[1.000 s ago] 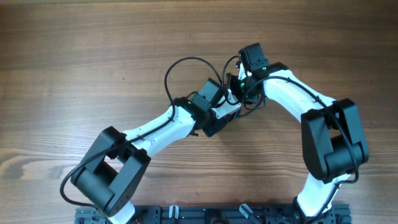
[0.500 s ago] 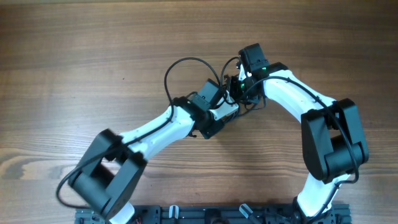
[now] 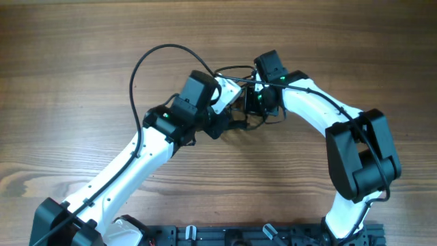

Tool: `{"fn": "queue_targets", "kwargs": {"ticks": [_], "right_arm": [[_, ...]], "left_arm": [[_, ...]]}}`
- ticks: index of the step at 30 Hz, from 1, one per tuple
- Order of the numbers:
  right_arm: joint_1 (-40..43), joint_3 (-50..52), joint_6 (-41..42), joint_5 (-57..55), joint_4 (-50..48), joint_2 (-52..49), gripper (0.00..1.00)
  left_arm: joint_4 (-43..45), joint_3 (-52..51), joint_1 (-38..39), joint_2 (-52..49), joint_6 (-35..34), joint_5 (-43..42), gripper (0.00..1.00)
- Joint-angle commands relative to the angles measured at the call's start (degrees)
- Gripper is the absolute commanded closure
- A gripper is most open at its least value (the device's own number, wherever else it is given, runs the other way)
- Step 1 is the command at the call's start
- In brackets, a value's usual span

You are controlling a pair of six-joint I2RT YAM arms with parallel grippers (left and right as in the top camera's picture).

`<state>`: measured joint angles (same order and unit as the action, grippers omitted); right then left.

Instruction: Untangle cables

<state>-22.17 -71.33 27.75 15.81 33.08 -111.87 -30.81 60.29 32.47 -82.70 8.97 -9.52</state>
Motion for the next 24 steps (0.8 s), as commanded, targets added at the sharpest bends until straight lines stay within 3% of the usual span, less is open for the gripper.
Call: {"fn": "queue_targets", "kwargs": {"ticks": [1, 7, 11, 12, 13, 14, 15, 24], "right_arm": [[2.16, 0.59, 0.87, -1.29, 0.20, -0.44, 0.96], [2.16, 0.59, 0.90, -1.29, 0.20, -0.44, 0.95], [2.16, 0.59, 0.83, -1.29, 0.15, -0.44, 0.79], [2.16, 0.59, 0.81, -1.29, 0.11, -0.44, 0.67], [2.16, 0.59, 0.81, -1.29, 0.09, -0.44, 0.45], [2.16, 0.59, 0.87, -1.27, 0.09, -0.44, 0.14], [2.16, 0.59, 0.92, -1.27, 0.00, -0.44, 0.00], [2.16, 0.57, 0.92, -1.25, -0.02, -0.44, 0.00]], "left_arm": [[-0.33, 0.24, -7.54, 1.11, -14.47, -2.69, 0.96], [-0.42, 0.24, -10.32, -2.69, -19.85, -4.37, 0.96], [-0.81, 0.24, -10.47, -6.08, -21.92, -4.39, 0.96], [-0.98, 0.24, -10.47, -6.80, -21.92, -4.42, 0.96], [-1.18, 0.24, -10.45, -7.48, -21.92, -4.42, 0.96], [-1.31, 0.24, -10.45, -8.07, -21.90, -4.42, 0.96], [-1.42, 0.24, -10.47, -8.48, -21.90, -4.39, 0.96], [0.20, 0.24, -10.51, -8.98, -21.90, -1.18, 0.96]]}}
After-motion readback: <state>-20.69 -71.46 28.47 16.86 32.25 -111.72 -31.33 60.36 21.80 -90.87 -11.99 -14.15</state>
